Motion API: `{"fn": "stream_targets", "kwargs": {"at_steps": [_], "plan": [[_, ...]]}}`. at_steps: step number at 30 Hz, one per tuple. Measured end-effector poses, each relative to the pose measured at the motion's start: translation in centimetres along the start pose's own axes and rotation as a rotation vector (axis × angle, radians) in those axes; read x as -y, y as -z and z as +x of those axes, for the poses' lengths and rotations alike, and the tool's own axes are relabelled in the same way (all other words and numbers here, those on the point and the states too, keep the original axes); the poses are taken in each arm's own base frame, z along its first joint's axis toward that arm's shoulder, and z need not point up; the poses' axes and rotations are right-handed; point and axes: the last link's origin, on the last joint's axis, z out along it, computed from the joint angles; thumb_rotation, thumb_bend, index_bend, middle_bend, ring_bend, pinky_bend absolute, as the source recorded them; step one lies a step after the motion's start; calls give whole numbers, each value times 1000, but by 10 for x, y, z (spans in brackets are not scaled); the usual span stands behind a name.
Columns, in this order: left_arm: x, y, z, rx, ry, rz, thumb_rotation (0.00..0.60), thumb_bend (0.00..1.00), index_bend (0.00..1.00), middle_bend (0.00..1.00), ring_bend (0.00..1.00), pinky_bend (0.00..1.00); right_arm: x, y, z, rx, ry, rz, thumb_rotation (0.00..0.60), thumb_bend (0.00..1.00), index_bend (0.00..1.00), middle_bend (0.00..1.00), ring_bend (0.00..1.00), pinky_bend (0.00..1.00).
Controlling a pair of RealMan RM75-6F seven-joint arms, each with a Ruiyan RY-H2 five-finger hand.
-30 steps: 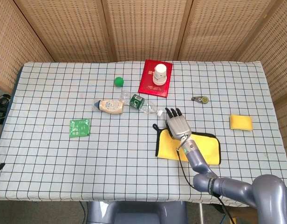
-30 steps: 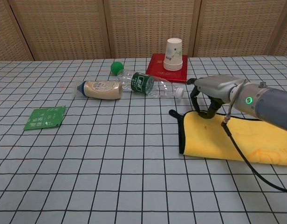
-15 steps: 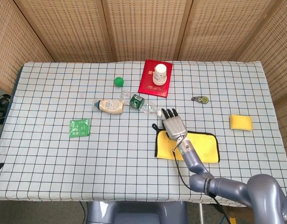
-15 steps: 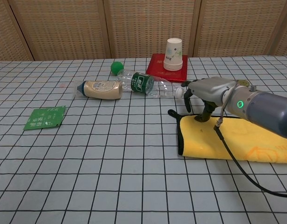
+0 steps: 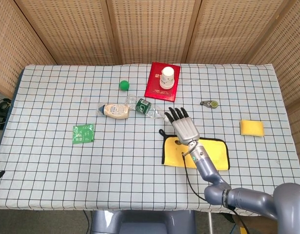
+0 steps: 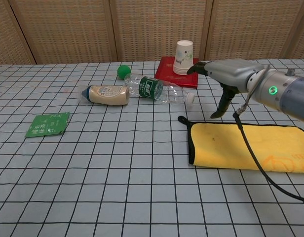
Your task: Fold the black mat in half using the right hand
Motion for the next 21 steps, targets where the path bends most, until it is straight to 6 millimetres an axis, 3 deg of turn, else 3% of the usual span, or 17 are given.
{"fn": "stream_targets", "kwargs": {"at_steps": [3, 11, 16, 21], "plan": [[-2, 1, 0, -1, 1, -8, 600, 0, 0, 0, 0, 0, -14, 12, 17, -46, -21, 1, 600, 1, 118, 0, 0, 0], [-3, 5, 1, -15, 6, -22, 600, 0, 0, 0, 0, 0, -64, 63, 45, -199, -39, 21, 600, 0, 104, 0, 0, 0], [-6, 8, 2, -30, 0, -34, 600, 0, 0, 0, 0, 0, -107, 120, 53, -307, -84, 0, 600, 0, 58, 0, 0, 0], [-7, 11, 3, -33, 4, -41, 600, 0, 0, 0, 0, 0, -141, 179, 48, -320, -77, -68, 600, 0, 32, 0, 0, 0]]}}
